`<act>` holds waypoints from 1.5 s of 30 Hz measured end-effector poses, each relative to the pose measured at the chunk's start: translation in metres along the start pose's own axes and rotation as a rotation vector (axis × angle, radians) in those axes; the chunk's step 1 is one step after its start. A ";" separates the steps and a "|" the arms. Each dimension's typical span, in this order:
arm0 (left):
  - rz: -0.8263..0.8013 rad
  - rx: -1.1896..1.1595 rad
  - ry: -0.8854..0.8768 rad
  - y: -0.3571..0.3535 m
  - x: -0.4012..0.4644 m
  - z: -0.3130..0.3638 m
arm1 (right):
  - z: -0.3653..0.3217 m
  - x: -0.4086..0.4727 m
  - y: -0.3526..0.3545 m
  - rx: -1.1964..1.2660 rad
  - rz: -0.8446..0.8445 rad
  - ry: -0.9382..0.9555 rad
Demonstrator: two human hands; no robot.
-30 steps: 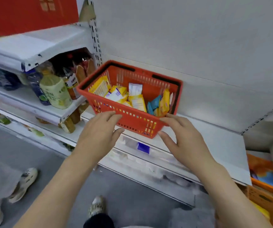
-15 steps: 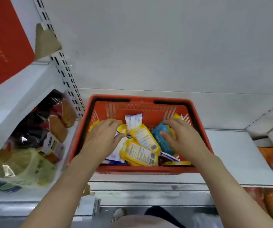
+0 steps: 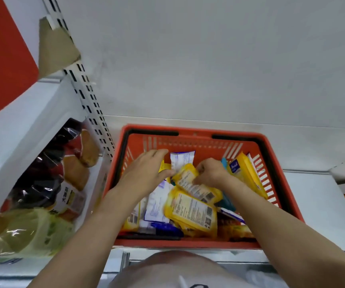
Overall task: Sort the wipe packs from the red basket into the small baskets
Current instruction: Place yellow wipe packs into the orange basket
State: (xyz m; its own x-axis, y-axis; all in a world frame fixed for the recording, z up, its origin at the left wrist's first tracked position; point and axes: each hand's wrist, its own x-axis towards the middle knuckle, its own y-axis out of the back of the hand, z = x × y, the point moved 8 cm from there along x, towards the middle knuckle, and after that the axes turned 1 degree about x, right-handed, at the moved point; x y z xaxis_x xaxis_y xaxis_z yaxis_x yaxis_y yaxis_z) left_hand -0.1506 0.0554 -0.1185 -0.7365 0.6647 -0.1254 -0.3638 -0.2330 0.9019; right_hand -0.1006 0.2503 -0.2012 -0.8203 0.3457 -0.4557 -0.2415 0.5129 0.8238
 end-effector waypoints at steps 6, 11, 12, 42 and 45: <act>0.015 -0.218 -0.046 -0.004 0.017 0.020 | -0.022 -0.043 0.049 0.346 0.164 0.264; 0.094 -0.413 -0.127 0.009 0.028 0.037 | -0.024 -0.073 0.058 0.690 0.026 0.371; 0.076 -0.519 -0.133 0.009 0.029 0.038 | -0.017 -0.076 0.058 0.823 -0.037 0.357; -0.783 0.198 -0.127 -0.144 0.020 0.056 | 0.098 -0.080 0.031 1.170 -0.028 -0.222; -0.797 0.079 -0.023 -0.137 0.021 0.047 | 0.098 -0.083 0.035 1.184 -0.005 -0.207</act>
State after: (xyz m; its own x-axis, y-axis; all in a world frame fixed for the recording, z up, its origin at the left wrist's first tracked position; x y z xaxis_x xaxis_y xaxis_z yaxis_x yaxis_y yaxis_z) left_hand -0.0895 0.1343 -0.2253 -0.2599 0.6250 -0.7361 -0.7331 0.3685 0.5717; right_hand 0.0097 0.3163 -0.1670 -0.6954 0.4057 -0.5932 0.4710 0.8807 0.0502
